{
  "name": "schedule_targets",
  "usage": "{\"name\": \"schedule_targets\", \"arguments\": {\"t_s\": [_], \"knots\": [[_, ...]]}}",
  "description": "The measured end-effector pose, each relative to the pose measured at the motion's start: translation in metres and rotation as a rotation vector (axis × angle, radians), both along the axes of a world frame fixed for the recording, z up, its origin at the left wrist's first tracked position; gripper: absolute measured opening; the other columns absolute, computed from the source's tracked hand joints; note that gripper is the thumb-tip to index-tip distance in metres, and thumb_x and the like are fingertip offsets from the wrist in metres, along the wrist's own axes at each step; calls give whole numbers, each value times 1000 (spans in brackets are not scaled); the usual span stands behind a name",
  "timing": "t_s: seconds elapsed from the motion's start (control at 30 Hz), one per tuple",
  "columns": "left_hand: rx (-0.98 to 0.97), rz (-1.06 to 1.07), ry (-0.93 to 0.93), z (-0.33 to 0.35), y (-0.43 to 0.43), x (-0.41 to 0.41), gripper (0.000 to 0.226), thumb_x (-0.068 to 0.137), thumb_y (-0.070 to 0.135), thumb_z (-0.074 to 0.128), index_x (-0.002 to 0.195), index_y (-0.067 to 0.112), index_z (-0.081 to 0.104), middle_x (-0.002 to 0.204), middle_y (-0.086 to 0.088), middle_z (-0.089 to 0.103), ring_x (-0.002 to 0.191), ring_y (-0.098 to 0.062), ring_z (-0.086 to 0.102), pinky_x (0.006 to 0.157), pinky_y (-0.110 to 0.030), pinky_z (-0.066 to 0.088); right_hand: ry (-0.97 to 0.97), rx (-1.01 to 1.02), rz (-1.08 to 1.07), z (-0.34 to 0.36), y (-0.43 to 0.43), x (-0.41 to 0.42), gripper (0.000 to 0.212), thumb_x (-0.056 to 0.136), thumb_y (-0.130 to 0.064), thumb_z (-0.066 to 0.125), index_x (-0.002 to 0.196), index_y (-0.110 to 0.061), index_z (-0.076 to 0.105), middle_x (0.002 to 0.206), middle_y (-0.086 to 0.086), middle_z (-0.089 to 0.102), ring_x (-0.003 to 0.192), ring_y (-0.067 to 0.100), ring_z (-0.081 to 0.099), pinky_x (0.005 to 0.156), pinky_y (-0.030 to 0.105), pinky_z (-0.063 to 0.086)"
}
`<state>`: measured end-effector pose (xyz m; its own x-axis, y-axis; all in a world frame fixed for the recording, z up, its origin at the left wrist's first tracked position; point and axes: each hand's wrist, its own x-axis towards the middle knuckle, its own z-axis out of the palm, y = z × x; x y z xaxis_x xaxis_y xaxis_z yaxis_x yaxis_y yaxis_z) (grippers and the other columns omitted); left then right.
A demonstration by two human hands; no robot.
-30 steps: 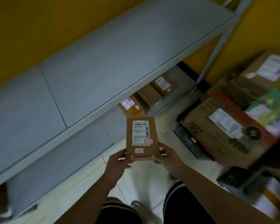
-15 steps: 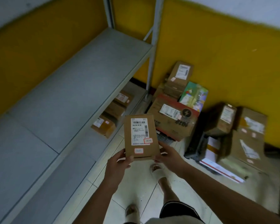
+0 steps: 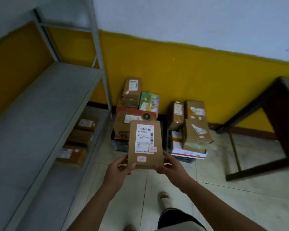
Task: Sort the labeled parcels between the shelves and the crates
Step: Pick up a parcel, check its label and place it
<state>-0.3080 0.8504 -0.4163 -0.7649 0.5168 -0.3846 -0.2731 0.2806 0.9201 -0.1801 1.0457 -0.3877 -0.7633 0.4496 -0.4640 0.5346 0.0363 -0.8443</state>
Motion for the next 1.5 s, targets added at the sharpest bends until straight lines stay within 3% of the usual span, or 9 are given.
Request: {"name": "schedule_targets", "arguments": {"t_s": [0.3, 0.47, 0.63, 0.73, 1.03, 1.13, 1.3, 1.4, 1.5], "knots": [[-5, -174, -10, 2, 135, 26, 39, 88, 25, 77, 125, 27, 68, 113, -2, 73, 95, -17, 74, 73, -27, 59, 47, 25, -152, 4, 112, 60, 66, 91, -26, 71, 149, -34, 40, 116, -6, 66, 93, 15, 70, 88, 34, 60], [-82, -207, 10, 6, 225, 37, 47, 87, 26, 78, 132, 24, 64, 116, -1, 72, 103, -18, 71, 73, -24, 59, 83, -16, -198, -2, 199, 77, 67, 91, -21, 71, 149, -34, 40, 110, -3, 65, 92, 14, 70, 79, 23, 58], [-114, -207, 34, 18, 313, 44, 50, 87, 22, 78, 135, 24, 61, 113, 9, 73, 104, -11, 69, 76, -21, 59, 140, -26, -239, 3, 281, 84, 66, 90, -16, 72, 138, -46, 39, 111, -9, 63, 99, 12, 67, 74, 16, 53], [-125, -180, 35, 26, 347, 45, 51, 88, 22, 77, 135, 27, 60, 115, 14, 69, 104, -1, 63, 69, -12, 54, 149, -26, -241, 0, 314, 81, 69, 90, -15, 72, 145, -40, 39, 114, -11, 63, 101, 11, 66, 78, 17, 55], [-202, -165, -12, 10, 375, 7, 53, 89, 18, 75, 139, 23, 57, 114, 14, 68, 102, 1, 63, 64, -12, 54, 121, -76, -215, -27, 347, 40, 68, 89, -18, 73, 141, -46, 39, 115, -6, 64, 101, 13, 67, 90, 31, 57], [-255, -193, -53, -14, 382, -20, 57, 86, 28, 79, 138, 26, 58, 122, 7, 69, 108, -7, 64, 76, -19, 55, 59, -101, -239, -45, 350, 22, 63, 89, -19, 72, 140, -42, 44, 115, -7, 65, 101, 12, 68, 84, 26, 56], [-328, -308, -162, -62, 407, -72, 51, 77, 39, 84, 123, 34, 64, 118, 7, 71, 109, -15, 67, 96, -45, 57, -84, -96, -333, -75, 363, -15, 55, 89, -14, 71, 137, -33, 51, 109, -8, 69, 96, 12, 71, 78, 18, 53], [-356, -404, -217, -85, 431, -106, 40, 81, 32, 82, 117, 35, 64, 115, 4, 72, 107, -16, 68, 88, -35, 59, -150, -105, -398, -90, 372, -42, 59, 89, -12, 71, 134, -41, 46, 107, -11, 69, 95, 11, 71, 78, 21, 55], [-390, -500, -246, -98, 457, -135, 43, 86, 27, 79, 125, 31, 61, 116, 5, 70, 104, -13, 67, 80, -27, 58, -198, -79, -433, -106, 383, -65, 58, 90, -13, 70, 136, -41, 48, 110, -10, 70, 97, 9, 70, 80, 22, 58]]}}
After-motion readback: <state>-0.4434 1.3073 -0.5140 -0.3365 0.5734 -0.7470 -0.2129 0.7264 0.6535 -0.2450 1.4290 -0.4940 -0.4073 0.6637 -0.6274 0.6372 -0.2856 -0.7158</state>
